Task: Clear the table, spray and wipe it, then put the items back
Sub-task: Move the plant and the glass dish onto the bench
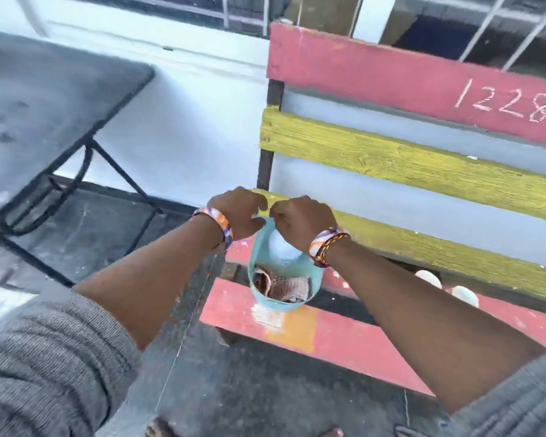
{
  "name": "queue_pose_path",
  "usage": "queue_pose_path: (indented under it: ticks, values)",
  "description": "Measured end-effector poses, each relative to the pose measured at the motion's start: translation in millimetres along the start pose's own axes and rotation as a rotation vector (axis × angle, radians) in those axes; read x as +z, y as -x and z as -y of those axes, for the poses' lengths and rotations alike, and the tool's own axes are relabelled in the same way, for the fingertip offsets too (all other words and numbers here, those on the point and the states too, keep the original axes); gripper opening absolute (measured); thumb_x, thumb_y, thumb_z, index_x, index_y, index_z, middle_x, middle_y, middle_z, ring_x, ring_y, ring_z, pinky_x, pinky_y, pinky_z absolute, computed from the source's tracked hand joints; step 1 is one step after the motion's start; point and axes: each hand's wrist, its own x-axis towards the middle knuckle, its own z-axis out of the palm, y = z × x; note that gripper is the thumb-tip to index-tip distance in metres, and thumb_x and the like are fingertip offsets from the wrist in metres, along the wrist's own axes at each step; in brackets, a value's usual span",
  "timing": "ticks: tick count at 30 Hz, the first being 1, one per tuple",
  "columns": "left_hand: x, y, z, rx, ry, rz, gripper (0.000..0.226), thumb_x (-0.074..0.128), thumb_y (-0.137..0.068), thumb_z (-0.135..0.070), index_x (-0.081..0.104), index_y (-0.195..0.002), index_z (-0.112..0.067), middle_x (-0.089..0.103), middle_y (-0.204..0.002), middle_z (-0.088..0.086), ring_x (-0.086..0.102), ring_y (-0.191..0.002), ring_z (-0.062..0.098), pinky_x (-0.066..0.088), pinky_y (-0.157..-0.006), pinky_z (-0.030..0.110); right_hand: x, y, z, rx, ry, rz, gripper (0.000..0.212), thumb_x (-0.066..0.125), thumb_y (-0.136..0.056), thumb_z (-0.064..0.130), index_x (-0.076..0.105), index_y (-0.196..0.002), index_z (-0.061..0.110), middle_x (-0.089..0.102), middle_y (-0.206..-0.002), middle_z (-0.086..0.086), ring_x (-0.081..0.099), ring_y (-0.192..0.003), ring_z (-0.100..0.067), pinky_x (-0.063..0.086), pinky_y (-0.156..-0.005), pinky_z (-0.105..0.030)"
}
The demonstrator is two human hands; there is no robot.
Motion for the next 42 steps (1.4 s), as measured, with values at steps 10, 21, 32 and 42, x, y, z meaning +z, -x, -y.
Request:
queue_pose_path:
  ticks: [10, 21, 32, 42]
  values:
    - [-109.3, 112.5, 276.2, -0.231, -0.001, -0.243, 0.032, 0.057, -0.083, -0.032, 0.060, -0.114, -0.023, 0.065, -0.117, 0.004, 0.061, -0.106, 0.028, 0.050, -0.085, 0.034, 31.3, -150.9, 272.8, -0.153, -0.083, -0.030, 0.025, 0.049, -0.087, 0.021, 0.068, -0.103, 0.025, 0.070, -0.101, -0.012, 0.063, -0.093, -0.035, 0.047, -0.071, -0.032]
    - [-163.5, 91.4, 480.1, -0.380, 0.070, -0.371, 0.059, 0.064, -0.081, -0.028, 0.042, -0.134, -0.013, 0.050, -0.132, 0.019, 0.050, -0.120, 0.035, 0.043, -0.100, 0.039, 80.1, -306.9, 395.4, -0.194, -0.248, -0.043, 0.040, 0.056, -0.083, 0.022, 0.057, -0.123, 0.022, 0.066, -0.116, -0.010, 0.059, -0.107, -0.032, 0.049, -0.084, -0.036]
    - [-212.0, 49.4, 694.8, -0.508, 0.142, -0.423, 0.061, 0.067, -0.079, -0.022, 0.042, -0.133, -0.008, 0.044, -0.135, 0.023, 0.046, -0.122, 0.038, 0.039, -0.100, 0.041, 121.0, -478.1, 528.9, -0.075, -0.135, 0.177, 0.040, 0.047, -0.091, 0.037, 0.050, -0.122, 0.011, 0.060, -0.120, -0.018, 0.057, -0.108, -0.037, 0.042, -0.077, -0.035]
    - [-270.0, -52.0, 849.7, -0.241, 0.117, -0.269, 0.090, 0.071, -0.073, -0.013, 0.016, -0.144, -0.006, 0.033, -0.140, 0.030, 0.037, -0.127, 0.044, 0.036, -0.103, 0.047, 124.1, -558.7, 545.6, 0.230, -0.102, 0.177, 0.024, 0.051, -0.090, 0.027, 0.066, -0.107, 0.019, 0.068, -0.108, -0.015, 0.061, -0.103, -0.036, 0.043, -0.072, -0.032]
